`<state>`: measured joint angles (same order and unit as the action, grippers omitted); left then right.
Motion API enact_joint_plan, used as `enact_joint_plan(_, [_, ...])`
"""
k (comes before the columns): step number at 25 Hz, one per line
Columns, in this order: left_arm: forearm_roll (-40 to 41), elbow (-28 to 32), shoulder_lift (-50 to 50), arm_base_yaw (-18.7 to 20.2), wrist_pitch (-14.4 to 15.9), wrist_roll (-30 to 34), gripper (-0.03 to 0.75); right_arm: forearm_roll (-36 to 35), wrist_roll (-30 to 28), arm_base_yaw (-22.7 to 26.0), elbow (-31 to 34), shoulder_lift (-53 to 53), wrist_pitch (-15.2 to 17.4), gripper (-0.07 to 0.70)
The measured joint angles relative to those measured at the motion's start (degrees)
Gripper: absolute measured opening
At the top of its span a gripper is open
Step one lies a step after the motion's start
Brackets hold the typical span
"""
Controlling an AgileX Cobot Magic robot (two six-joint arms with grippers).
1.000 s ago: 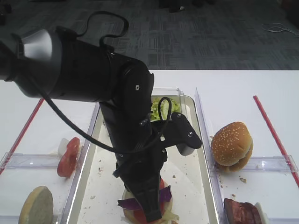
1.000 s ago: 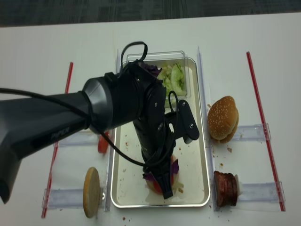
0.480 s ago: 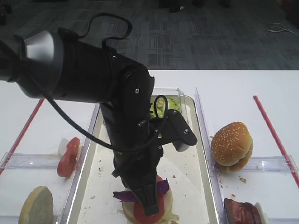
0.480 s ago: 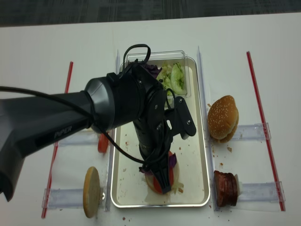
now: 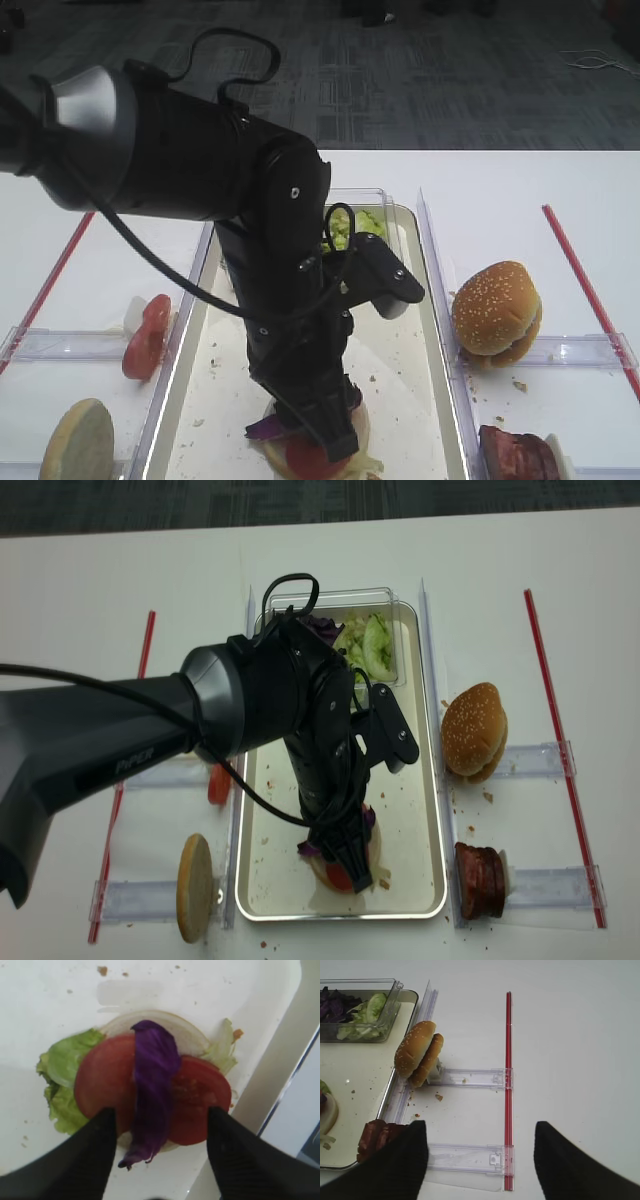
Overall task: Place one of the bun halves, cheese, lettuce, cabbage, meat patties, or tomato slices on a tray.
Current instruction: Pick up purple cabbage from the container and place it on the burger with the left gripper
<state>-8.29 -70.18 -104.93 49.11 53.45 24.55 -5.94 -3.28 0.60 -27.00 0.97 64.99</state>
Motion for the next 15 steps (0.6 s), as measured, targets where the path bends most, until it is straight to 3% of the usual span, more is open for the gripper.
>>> enact_joint_plan(7, [0.7,-3.7,0.0,0.0,1.9,-10.2,0.393,0.0,0.0,0.0,0.0,0.0,0.0,0.468])
enact_joint_plan(15, [5.8,-13.6,0.0,-2.9,13.7,-23.3,0.393,0.0,0.0,0.0,0.0,0.0,0.0,0.468])
